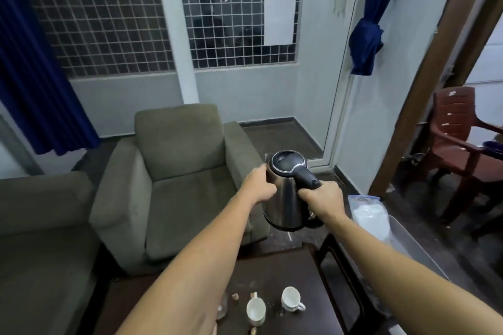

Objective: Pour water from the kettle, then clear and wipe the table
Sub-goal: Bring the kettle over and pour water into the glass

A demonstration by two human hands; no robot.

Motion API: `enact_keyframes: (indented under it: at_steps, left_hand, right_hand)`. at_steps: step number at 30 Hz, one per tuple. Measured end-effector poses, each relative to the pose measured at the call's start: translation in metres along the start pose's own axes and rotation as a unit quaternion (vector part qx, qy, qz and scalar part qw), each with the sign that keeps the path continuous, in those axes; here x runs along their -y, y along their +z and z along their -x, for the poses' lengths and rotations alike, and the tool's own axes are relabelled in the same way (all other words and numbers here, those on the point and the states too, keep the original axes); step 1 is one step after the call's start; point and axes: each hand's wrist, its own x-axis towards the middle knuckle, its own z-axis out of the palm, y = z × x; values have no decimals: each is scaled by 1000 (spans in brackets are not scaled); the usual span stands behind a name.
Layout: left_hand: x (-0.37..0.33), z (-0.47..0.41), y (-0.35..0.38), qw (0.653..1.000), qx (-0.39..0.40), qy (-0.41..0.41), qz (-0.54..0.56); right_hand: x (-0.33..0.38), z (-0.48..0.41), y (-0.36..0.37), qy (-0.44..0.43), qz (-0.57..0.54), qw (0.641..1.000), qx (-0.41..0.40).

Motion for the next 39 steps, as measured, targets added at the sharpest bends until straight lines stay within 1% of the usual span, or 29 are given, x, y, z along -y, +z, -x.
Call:
enact_keyframes:
  at_steps: [4, 9, 18, 22, 27, 32, 39]
  left_hand:
    - [35, 27, -32, 1000, -8, -17, -1]
    - [77, 59, -57, 999, -11, -34, 5]
    - [141, 108, -69, 997, 1, -71, 41]
    - [158, 122, -58, 995, 1, -80, 61]
    - [176, 136, -38, 987, -33, -111, 113]
    - [195, 150, 1, 974, -54, -152, 159]
    - [215, 165, 63, 952, -33, -224, 206]
  right_hand:
    - [24, 32, 33, -6, 6, 1000, 19]
    - [36, 70, 70, 5, 4, 999, 34]
    - [34, 124, 117, 26, 18, 997, 74]
    - [20, 136, 130, 38, 31, 995, 82]
    - [2, 142, 142, 48, 46, 992, 104]
    - [-25, 149, 148, 59, 66, 989, 118]
    - [-79, 151, 149, 79, 95, 980, 156]
